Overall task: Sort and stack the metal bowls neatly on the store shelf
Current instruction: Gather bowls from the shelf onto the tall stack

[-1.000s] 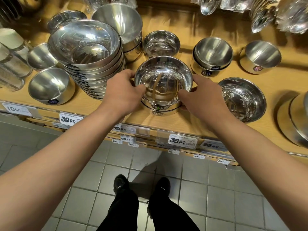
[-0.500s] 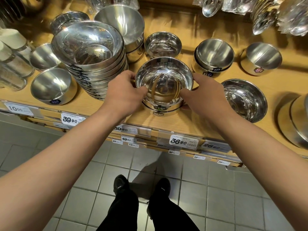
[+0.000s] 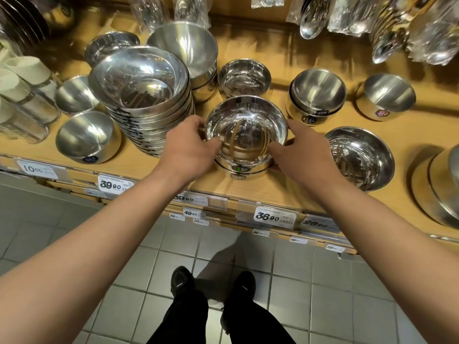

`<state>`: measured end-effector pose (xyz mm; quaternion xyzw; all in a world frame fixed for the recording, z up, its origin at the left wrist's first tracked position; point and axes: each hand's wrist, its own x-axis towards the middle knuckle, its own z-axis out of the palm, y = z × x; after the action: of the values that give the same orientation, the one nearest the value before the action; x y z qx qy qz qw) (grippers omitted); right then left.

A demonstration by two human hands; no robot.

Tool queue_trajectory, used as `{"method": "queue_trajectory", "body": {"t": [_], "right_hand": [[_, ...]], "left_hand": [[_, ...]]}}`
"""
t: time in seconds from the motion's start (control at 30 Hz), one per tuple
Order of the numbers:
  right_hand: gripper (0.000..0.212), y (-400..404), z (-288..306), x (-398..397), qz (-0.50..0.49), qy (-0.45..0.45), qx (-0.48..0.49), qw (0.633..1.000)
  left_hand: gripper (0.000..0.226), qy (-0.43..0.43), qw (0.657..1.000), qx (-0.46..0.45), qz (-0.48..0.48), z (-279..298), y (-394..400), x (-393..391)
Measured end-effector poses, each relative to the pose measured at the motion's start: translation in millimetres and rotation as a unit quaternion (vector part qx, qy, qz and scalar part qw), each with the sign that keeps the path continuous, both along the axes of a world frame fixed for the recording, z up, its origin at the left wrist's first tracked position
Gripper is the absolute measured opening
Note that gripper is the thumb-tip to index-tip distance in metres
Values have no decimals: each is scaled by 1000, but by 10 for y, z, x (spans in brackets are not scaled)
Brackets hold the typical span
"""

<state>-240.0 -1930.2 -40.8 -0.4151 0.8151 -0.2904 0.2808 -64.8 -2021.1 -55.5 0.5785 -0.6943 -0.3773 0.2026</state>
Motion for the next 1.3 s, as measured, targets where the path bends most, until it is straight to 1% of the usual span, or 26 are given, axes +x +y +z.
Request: {"method": "queue_trajectory", "body": {"t": [0.07, 0.17, 0.2, 0.23, 0.3, 0.33, 0.4, 0.43, 0.47, 0.57, 0.63, 0.7, 0.83, 0.93, 1.0, 1.13, 1.3], "right_hand": [[28, 18, 40, 9, 8, -3, 18, 1000], [59, 130, 202, 18, -11, -11, 39, 999], [62, 194, 279, 16, -22, -12, 36, 999], [61, 261, 358, 11, -34, -12, 31, 999], [53, 423, 514, 21, -65, -21, 26, 997], [46, 508, 586, 37, -77, -34, 22, 996], [24, 674, 684, 77, -87, -65, 6, 994], [15, 750, 730, 112, -93, -86, -6, 992], [13, 813, 778, 151, -104, -111, -21, 988], [17, 922, 883, 265, -149, -190, -67, 968], [19, 947, 956, 339, -175, -214, -90, 957], [19, 981, 1018, 387, -196, -216, -113, 950], [26, 1131, 1064, 453, -236, -205, -146, 939], [17, 1283, 1048, 459, -276, -210, -159, 924], [13, 1365, 1035, 413, -299, -211, -169, 915], [12, 1460, 1030, 219, -327, -203, -180, 905], [11, 1463, 913, -238, -320, -208, -194, 904]], "left_hand": [[25, -1, 1000, 9, -9, 75, 20, 22], [32, -2, 1000, -2, -15, 278, 42, 99], [33, 4, 1000, -8, -16, 367, 50, 142], [31, 12, 1000, -16, -19, 462, 54, 195], [24, 26, 999, -25, -30, 634, 75, 318], [21, 36, 998, -21, -38, 717, 90, 379], [11, 61, 997, -13, -52, 860, 105, 496], [9, 69, 996, -11, -61, 938, 118, 539], [14, 71, 995, -12, -70, 1006, 121, 568], [16, 64, 993, 7, -96, 1161, 118, 596], [14, 70, 989, 35, -122, 1236, 122, 575], [15, 81, 984, 50, -150, 1258, 121, 549], [8, 128, 970, 98, -184, 1210, 117, 503], [12, 122, 968, 110, -190, 1150, 125, 425], [14, 141, 964, 134, -183, 1128, 135, 354], [13, 151, 961, 157, -173, 1122, 147, 154], [17, 144, 962, 158, -170, 1175, 195, -214]]}}
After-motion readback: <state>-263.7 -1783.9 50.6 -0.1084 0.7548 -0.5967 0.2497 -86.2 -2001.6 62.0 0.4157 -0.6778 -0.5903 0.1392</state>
